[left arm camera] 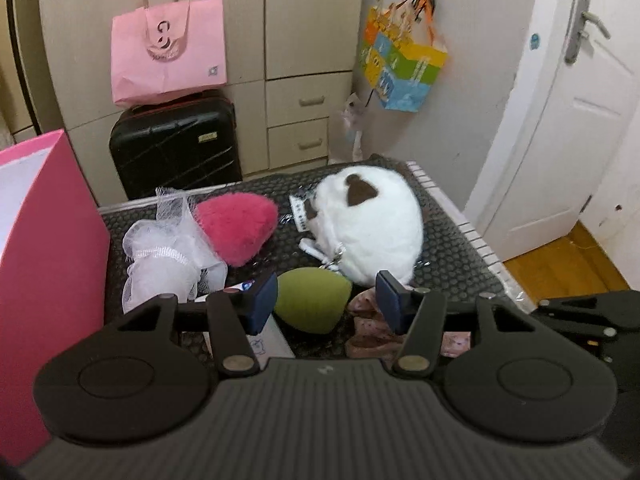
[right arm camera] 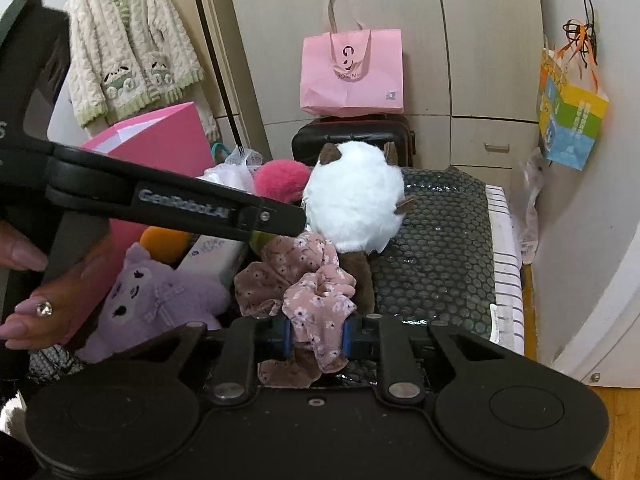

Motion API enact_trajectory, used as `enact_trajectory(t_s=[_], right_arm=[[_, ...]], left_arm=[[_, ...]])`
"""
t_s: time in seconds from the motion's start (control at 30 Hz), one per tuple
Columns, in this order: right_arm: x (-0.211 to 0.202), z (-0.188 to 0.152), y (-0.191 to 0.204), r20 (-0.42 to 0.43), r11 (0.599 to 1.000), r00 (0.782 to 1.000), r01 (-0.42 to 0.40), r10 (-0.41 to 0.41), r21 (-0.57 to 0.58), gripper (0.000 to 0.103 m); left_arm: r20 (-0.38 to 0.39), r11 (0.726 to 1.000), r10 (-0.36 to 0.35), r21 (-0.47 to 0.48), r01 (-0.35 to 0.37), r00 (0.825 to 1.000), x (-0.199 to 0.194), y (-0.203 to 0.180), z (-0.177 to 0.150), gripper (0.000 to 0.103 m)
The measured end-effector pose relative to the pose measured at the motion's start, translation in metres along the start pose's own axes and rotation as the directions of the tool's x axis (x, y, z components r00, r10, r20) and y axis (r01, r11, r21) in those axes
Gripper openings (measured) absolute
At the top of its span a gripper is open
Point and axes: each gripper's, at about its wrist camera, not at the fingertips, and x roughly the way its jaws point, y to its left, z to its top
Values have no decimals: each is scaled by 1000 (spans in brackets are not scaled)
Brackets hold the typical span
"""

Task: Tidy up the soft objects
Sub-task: 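Grasp the pink floral scrunchie with the right gripper, then grasp the green makeup sponge with the left gripper while the right holds the scrunchie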

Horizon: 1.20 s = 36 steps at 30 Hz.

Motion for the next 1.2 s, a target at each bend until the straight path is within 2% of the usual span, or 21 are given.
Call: enact_trajectory(t_s=[0.1, 0.23, 0.33, 0.43, 0.7, 0.9, 1.2], right_arm=[[-4, -4, 4, 4, 999, 999, 32, -32, -9, 31], [-9, -10, 11, -23, 995, 995, 92, -93, -43, 32], [-10, -9, 10, -24, 996, 996, 80, -81, -25, 28], [-10, -9, 8, -27, 997, 997, 73, -74, -4, 25], [-11, -16, 8, -26, 997, 997, 71, -70, 35, 22], [-21, -17, 14, -23, 996, 997, 78, -77, 33, 18], [-47, -21, 26, -25, 996, 996, 84, -84, 24, 17]], left_arm=[[-15, 1000, 4, 0, -4, 1000, 5, 1, -2, 53], [-5, 999, 28, 23, -28, 1000, 9, 0, -6, 53], [0, 999, 26, 42, -26, 1000, 10, -1, -7, 52], [9, 995, 57, 83, -58, 998, 9, -5, -9, 41], [51, 989, 77, 125, -83, 996, 2, -11, -14, 37], [87, 992, 41, 113, -51, 995, -23, -12, -16, 37], [72, 992, -103, 80, 97, 992, -72, 1, -33, 37]])
